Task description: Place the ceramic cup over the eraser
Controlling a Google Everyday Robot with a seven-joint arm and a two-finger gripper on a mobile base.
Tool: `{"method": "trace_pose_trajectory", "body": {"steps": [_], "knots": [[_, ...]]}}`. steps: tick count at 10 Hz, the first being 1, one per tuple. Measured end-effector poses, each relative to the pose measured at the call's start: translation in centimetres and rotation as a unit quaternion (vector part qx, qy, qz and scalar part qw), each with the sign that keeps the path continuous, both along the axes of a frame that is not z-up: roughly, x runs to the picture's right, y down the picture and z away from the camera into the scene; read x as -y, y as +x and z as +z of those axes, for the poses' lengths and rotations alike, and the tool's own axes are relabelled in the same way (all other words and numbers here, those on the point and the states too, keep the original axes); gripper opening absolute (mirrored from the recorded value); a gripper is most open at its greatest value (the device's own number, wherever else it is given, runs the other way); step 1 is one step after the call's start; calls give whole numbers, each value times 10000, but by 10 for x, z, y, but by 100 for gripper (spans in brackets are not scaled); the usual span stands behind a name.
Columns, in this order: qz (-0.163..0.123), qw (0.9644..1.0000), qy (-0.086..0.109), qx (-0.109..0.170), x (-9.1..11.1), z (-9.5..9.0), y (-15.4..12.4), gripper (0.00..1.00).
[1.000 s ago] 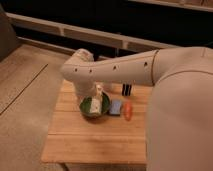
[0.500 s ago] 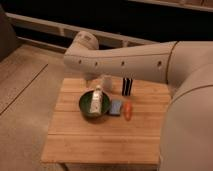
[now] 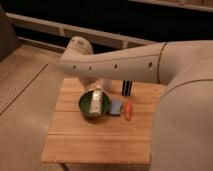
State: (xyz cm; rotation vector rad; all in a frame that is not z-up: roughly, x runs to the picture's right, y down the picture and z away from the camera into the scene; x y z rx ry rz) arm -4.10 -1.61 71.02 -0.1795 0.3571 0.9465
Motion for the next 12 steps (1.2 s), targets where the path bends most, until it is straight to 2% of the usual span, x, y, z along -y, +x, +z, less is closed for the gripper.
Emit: {"method": "trace_pose_trajectory", "body": {"steps": [2, 3, 5, 6, 9, 12], "knots": [[-316, 9992, -139, -177, 1, 17, 17, 65], [-512, 9984, -164, -170, 10, 33, 24, 65], [-761, 9969, -166, -97, 30, 53, 34, 65], [-849, 9963, -137, 30, 44, 64, 40, 65], [-817, 9960, 175, 324, 85, 74, 64, 65], [-831, 9956, 201, 382, 87, 75, 59, 65]]}}
